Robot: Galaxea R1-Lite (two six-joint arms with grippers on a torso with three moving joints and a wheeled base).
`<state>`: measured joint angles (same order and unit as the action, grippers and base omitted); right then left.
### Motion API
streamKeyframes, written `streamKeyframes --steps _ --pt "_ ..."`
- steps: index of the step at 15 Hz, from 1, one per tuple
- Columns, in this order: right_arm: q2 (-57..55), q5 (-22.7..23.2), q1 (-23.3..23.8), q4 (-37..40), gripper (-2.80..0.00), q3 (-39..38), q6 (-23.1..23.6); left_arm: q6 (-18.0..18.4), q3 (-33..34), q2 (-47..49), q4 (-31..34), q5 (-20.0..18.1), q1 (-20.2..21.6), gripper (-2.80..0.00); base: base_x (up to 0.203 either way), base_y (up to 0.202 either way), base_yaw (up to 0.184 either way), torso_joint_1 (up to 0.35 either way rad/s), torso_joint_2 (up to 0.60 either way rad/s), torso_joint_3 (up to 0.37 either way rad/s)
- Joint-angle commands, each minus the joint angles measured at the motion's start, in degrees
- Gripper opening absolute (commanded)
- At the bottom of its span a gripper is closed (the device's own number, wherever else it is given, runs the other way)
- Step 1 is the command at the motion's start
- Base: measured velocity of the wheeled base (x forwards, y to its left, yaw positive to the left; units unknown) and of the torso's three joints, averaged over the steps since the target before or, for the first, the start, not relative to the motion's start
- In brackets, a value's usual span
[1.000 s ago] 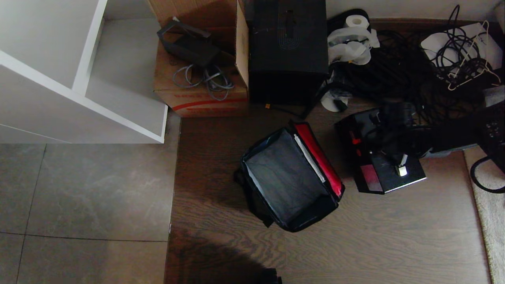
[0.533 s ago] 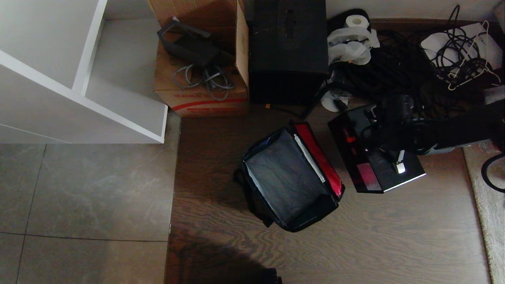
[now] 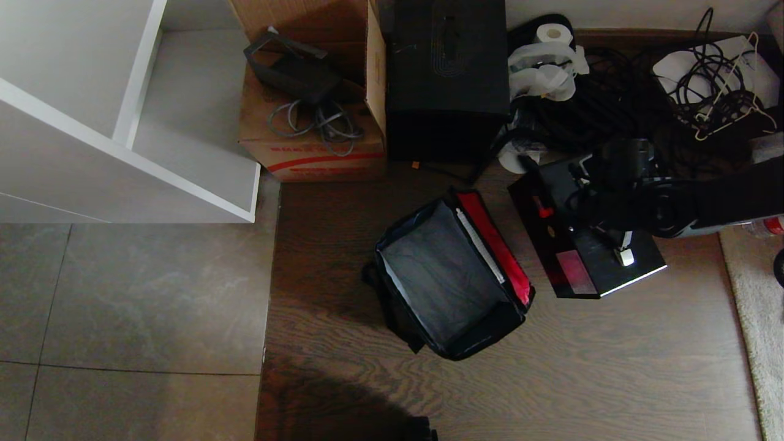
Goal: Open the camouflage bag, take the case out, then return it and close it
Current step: Place the black box back
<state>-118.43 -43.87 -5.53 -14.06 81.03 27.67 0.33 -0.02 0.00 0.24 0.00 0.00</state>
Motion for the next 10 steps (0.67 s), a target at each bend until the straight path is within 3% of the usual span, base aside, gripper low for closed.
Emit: streamKeyframes --steps 1,10 --pt "1.1 0.5 0.0 0.4 -2.8 0.1 0.2 0.0 0.0 0.0 0.0 0.0 0.0 -2.8 0.0 0.0 0.0 0.0 0.0 0.0" --pt "0.2 0.5 -0.3 1.5 -2.8 0.9 0.1 0.1 0.0 0.0 0.0 0.0 0.0 -2.8 0.0 0.0 0.0 0.0 0.0 0.0"
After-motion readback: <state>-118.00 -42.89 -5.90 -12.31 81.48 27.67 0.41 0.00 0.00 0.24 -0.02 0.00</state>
